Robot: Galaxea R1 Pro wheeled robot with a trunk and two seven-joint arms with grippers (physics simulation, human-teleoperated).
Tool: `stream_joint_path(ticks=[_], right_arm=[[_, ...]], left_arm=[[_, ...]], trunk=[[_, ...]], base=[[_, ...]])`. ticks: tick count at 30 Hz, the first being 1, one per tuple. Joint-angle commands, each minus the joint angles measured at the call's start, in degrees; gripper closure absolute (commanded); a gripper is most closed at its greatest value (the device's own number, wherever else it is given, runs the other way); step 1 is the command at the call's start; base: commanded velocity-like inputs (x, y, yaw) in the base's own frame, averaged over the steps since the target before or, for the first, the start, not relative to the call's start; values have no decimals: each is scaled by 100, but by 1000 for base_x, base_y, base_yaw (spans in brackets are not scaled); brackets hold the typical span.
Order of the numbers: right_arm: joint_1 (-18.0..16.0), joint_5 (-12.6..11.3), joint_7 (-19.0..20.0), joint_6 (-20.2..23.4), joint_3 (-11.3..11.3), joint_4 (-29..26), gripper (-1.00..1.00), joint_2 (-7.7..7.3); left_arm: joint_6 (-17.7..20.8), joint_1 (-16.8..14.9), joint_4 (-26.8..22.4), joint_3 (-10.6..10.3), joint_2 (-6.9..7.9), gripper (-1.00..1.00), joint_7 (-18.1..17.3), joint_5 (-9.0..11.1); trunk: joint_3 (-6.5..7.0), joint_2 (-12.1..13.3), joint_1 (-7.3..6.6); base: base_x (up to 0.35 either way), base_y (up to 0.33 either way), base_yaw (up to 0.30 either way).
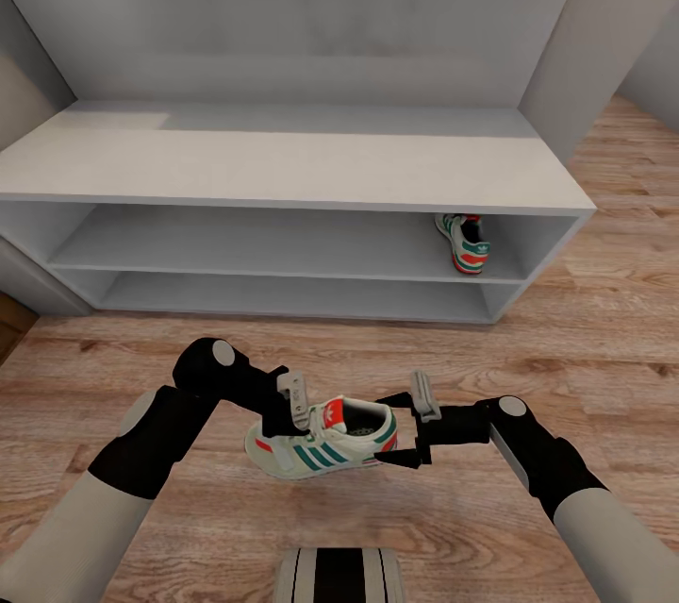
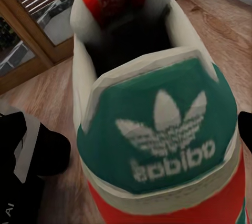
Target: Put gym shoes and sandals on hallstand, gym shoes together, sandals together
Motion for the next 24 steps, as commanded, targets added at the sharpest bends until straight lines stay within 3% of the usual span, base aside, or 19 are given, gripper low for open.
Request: stream_joint_path(ticks=[1, 24], right_arm=[[5, 14, 24, -3, 22, 6, -100, 0], [5, 14, 24, -4, 22, 11, -100, -6]], left_arm=[[-9, -6, -1, 12, -2, 100, 29, -41], [-9, -21, -13, 58, 0, 100, 29, 124]], trunk=[[0, 0, 0], [0, 0, 0]], base=[[0, 0, 0], [0, 0, 0]])
